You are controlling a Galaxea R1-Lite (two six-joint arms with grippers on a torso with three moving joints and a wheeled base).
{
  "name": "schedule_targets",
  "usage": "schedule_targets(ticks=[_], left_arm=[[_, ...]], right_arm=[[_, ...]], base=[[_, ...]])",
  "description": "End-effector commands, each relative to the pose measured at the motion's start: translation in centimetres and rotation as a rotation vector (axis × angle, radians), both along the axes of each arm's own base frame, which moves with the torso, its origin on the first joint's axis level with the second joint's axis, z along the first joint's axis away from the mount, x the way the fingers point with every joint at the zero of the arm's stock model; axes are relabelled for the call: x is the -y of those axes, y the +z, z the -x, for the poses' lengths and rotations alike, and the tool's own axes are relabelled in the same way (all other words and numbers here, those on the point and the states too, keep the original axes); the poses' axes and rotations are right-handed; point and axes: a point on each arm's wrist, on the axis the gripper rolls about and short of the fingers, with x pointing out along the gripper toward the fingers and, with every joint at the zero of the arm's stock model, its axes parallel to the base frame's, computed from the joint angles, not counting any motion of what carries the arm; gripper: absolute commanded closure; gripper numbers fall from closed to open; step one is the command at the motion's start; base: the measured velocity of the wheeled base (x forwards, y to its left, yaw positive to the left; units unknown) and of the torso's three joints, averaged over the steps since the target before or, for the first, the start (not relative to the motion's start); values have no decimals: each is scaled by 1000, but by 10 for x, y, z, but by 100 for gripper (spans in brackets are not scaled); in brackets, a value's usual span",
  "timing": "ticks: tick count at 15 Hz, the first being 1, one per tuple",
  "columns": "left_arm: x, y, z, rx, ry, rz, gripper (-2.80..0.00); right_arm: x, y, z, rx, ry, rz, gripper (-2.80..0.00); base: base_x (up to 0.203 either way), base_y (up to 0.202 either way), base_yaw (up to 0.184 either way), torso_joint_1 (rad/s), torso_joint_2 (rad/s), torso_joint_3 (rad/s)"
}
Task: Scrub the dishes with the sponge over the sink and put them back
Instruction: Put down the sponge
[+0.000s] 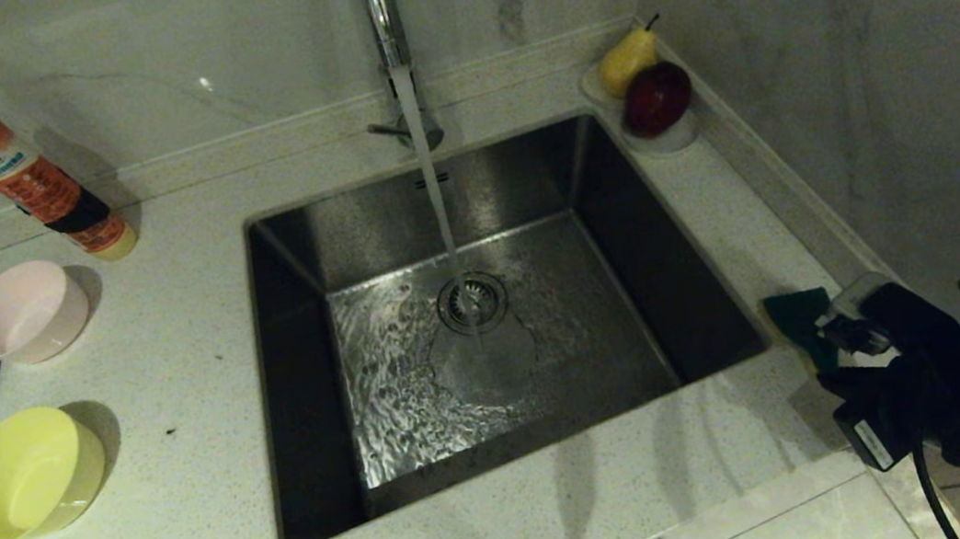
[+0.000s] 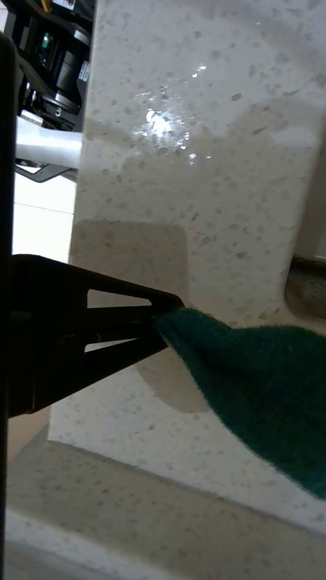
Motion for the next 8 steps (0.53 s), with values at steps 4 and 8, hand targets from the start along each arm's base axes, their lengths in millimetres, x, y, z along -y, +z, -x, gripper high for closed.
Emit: schedule_targets(ticks=[4,8], left_arm=[[0,-11,-3,-40,1,1,0],[0,-11,-3,-40,1,1,0]], right_arm=[[-2,8,-13,29,-14,-19,0],[-3,16,-20,59,-21,-27,0]], base=[[0,0,0,0,0,0],[0,0,0,0,0,0]])
